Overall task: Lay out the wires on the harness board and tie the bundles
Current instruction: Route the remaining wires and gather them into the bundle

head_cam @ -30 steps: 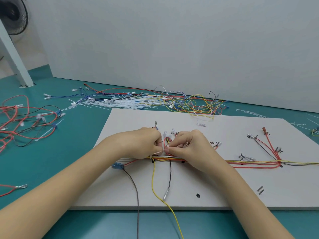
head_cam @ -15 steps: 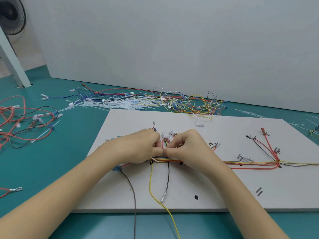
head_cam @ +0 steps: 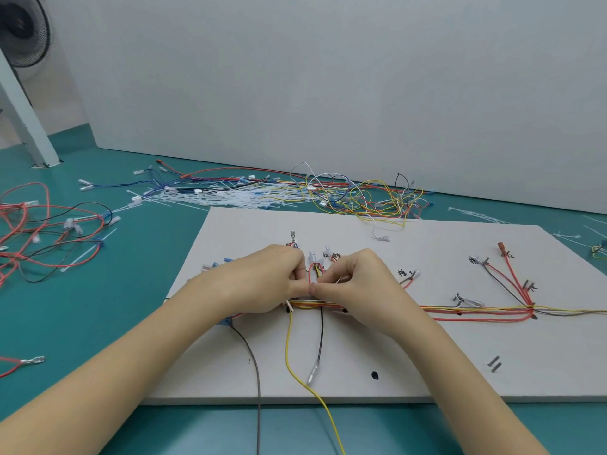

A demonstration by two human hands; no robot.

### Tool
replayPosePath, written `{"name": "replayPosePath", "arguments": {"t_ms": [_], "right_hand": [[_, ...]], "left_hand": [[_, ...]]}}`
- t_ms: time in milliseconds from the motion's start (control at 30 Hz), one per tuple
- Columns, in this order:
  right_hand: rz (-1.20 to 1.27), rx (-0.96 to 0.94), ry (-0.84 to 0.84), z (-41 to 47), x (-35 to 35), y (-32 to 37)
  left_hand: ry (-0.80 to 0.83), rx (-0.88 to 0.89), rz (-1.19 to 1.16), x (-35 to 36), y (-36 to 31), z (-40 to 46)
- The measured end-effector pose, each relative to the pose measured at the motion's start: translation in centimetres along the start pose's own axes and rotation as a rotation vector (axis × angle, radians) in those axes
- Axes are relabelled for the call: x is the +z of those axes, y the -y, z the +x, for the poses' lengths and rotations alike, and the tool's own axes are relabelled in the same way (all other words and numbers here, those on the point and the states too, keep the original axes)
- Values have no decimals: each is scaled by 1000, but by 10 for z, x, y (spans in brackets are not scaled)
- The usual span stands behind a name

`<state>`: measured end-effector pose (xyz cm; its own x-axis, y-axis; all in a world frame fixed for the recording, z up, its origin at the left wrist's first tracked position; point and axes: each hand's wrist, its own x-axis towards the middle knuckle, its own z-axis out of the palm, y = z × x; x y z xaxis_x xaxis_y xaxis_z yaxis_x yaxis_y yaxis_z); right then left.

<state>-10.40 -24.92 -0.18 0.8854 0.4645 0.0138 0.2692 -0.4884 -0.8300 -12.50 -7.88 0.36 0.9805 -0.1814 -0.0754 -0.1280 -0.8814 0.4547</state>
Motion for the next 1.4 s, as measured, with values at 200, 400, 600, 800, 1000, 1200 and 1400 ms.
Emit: {"name": "replayPosePath", "arguments": {"t_ms": [200, 400, 600, 800, 1000, 1200, 1400], "right_hand": [[-43, -107, -66, 4, -4, -2], [57, -103, -47, 4, -2, -5], [126, -100, -132, 5, -8, -8], [146, -104, -83, 4, -9, -7], [87, -86, 18, 1, -7, -4], [56, -68, 88, -2, -12, -2], [78, -52, 97, -3, -15, -1]], "left_hand": [[-68, 56, 26, 7, 2, 0], [-39, 57, -96, 8, 7, 1], [-25, 36, -284, 8, 11, 4], [-54, 52, -367, 1, 16, 4], [-11, 82, -394, -5, 16, 3], [-1, 81, -468, -10, 17, 2], [40, 114, -444, -7, 12, 0]]}}
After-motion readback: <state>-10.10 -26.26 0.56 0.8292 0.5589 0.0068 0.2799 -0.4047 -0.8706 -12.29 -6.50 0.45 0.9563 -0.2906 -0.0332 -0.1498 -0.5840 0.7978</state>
